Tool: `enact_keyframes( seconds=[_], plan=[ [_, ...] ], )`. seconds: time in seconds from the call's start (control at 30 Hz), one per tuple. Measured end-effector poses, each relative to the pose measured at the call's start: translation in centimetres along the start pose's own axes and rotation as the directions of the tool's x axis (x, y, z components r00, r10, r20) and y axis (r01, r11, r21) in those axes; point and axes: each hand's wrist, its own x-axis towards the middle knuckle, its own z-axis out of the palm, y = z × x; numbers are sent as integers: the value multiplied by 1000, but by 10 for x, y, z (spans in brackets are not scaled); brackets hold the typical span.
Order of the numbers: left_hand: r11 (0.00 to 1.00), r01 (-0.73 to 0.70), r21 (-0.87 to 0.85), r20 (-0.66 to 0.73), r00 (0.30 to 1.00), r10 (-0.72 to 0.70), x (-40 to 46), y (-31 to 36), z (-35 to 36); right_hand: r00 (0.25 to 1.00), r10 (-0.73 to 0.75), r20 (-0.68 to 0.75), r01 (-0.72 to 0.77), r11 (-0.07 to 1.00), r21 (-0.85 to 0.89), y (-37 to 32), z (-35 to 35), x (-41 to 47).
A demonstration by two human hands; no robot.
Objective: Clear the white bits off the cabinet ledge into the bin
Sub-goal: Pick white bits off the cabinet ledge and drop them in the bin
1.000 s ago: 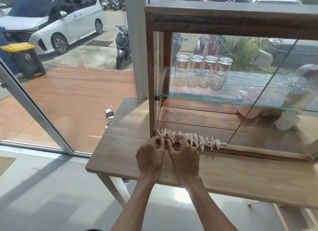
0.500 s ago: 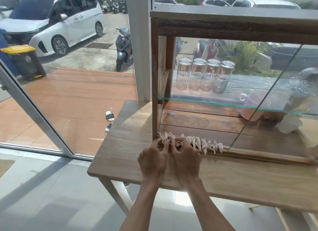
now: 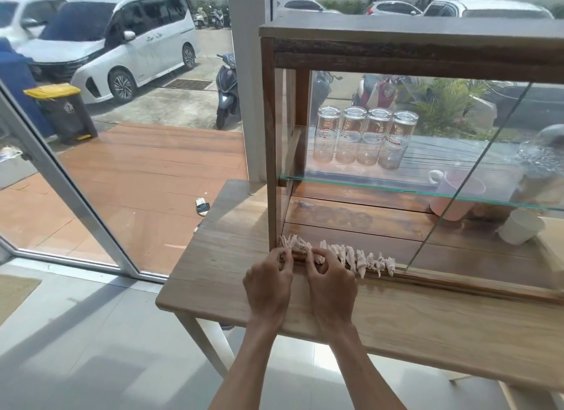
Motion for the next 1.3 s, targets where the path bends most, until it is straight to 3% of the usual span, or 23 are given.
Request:
enact_keyframes(
  seconds=[0.2,0.53,0.7,0.87,1.07,1.3],
  plan=[
    [998,-39,-49,-94,995,34,-11,3,-14,1000,-12,-9,13,995,96,4,-10,-5],
    [999,-46,-15,-131,990,44,-71,-15,-53,998,-55,36,45,969,241,0,-34,-36],
    [999,47,26,-151,988,-42,-109,-51,-79,987,-114,109,78,954,290,-7,-32,-73],
    [986,166,34,-225,962,-154,-139,-95,-120,930,-248,270,161,938,307,-28,-10,-131],
    [940,333,74,-321,900,-294,-179,-171,-185,868,-268,418,138,939,316,-62,46,-207],
    [823,542,170,-332,818,-469,-233,-251,-222,774,-209,598,86,970,228,-60,101,-287]
  ],
)
